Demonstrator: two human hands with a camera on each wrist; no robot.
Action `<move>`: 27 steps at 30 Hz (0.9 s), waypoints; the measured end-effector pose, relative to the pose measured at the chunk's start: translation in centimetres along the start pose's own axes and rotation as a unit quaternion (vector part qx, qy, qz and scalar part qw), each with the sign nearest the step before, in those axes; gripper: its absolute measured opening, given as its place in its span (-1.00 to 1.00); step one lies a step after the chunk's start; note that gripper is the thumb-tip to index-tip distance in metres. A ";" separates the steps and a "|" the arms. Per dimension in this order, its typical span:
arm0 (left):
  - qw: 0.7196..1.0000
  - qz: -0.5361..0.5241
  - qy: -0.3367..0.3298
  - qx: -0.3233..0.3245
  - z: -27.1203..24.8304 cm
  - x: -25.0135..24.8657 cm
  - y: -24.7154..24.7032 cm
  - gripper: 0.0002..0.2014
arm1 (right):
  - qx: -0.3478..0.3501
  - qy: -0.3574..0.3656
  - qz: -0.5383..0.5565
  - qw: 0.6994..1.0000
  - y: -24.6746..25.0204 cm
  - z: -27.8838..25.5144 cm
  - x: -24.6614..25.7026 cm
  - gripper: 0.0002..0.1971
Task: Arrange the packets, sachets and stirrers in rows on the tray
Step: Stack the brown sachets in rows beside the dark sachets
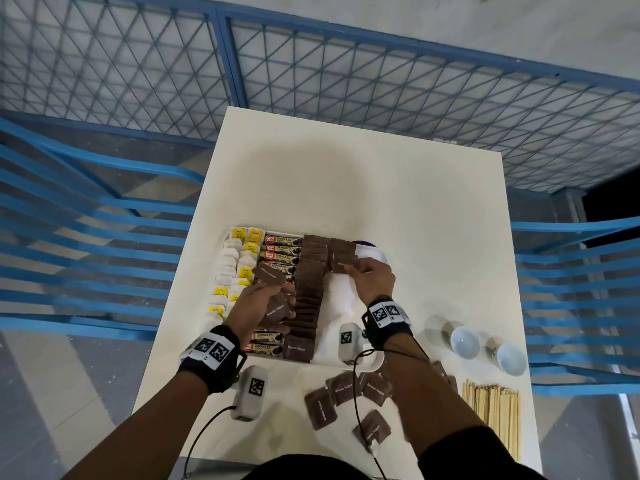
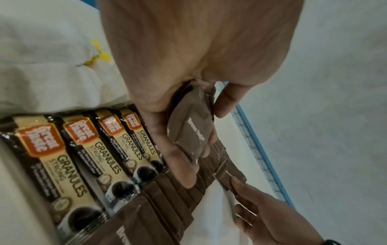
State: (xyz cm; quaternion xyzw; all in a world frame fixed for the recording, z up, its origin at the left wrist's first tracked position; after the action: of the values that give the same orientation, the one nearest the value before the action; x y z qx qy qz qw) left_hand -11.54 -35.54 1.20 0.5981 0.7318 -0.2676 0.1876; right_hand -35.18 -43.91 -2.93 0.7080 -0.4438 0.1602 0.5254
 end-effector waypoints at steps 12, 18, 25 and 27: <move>0.998 0.044 0.014 0.031 -0.2 -0.4 0.0 -0.69 | -0.007 -0.032 0.014 0.999 -1.0 0.2 0.0 -0.67; 0.998 0.057 0.002 0.029 0.0 -0.3 -0.1 -0.71 | -0.005 -0.029 0.005 1.000 -0.6 0.2 0.1 -0.64; 0.997 0.051 -0.017 0.046 0.3 0.0 -0.5 -0.71 | -0.071 0.013 0.054 0.996 -0.3 -1.8 0.9 -0.79; 0.998 0.052 -0.016 0.042 0.4 0.2 -0.7 -0.73 | 0.003 0.056 0.054 0.997 -1.3 -3.0 1.9 -0.80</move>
State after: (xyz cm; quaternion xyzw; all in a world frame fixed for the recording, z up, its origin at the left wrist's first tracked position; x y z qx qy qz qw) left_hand -12.31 -35.77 0.90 0.6381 0.6849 -0.2978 0.1874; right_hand -32.38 -42.05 -1.25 0.6747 -0.4507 0.2285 0.5379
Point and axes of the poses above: each hand's wrist, its own z-axis towards the middle knuckle, its own y-axis out of the back of the hand, x = y × z, the point moved 2 cm from there along z, towards the middle knuckle, and after that the axes turned 3 degrees about y, right-handed, at the moved point
